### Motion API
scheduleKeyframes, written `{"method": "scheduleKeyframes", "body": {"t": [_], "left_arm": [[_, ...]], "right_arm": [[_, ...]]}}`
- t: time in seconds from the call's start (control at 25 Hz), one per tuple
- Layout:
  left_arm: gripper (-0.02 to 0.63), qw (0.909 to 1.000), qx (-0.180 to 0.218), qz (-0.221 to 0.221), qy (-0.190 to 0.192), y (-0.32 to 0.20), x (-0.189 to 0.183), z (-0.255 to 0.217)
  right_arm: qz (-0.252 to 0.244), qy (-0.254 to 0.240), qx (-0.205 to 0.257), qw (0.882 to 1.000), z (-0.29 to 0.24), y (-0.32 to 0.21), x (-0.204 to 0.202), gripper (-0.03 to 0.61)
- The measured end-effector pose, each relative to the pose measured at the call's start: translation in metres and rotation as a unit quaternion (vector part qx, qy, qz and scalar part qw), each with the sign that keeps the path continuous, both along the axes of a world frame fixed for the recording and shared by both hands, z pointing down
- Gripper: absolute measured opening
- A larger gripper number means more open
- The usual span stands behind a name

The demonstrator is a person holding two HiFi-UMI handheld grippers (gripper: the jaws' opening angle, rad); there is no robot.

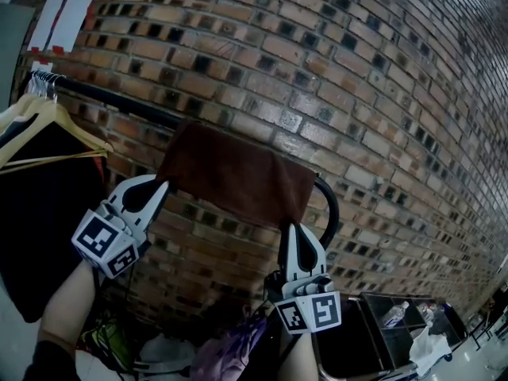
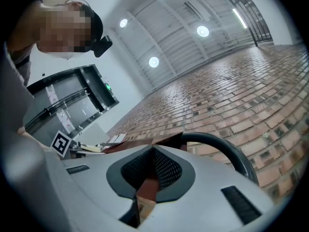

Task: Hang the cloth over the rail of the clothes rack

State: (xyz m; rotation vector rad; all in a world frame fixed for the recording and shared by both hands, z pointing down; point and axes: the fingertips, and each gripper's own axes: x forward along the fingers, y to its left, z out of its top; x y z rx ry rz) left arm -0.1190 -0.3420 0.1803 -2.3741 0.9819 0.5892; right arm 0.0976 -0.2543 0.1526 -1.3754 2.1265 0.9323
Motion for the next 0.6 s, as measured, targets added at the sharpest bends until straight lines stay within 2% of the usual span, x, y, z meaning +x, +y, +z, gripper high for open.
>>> {"method": "scheduleKeyframes", "body": {"t": [0.32,0.36,0.48,0.6], "left_arm": [[0.034,0.9995,-0.027,0.015,-0.011,-0.005,-0.001,0.022],[0.046,0.9994,-0.029,0.016,-0.013,-0.005,-0.002,0.023],[0.148,0.9993,-0.03,0.015,-0.016,-0.003,-0.007,0.025],[0.175,0.9996,-0.027,-0.002,-0.011,-0.001,-0.023,0.021]], "right_arm": [[0.001,-0.004,-0.018,1.0,0.014,-0.005,-0.005,0.008],[0.002,-0.006,-0.023,1.0,0.016,-0.006,-0.005,0.008],[0.006,-0.003,-0.033,0.999,0.02,-0.006,-0.004,0.022],[0.015,0.003,-0.031,0.999,0.019,0.0,0.0,0.037]]}}
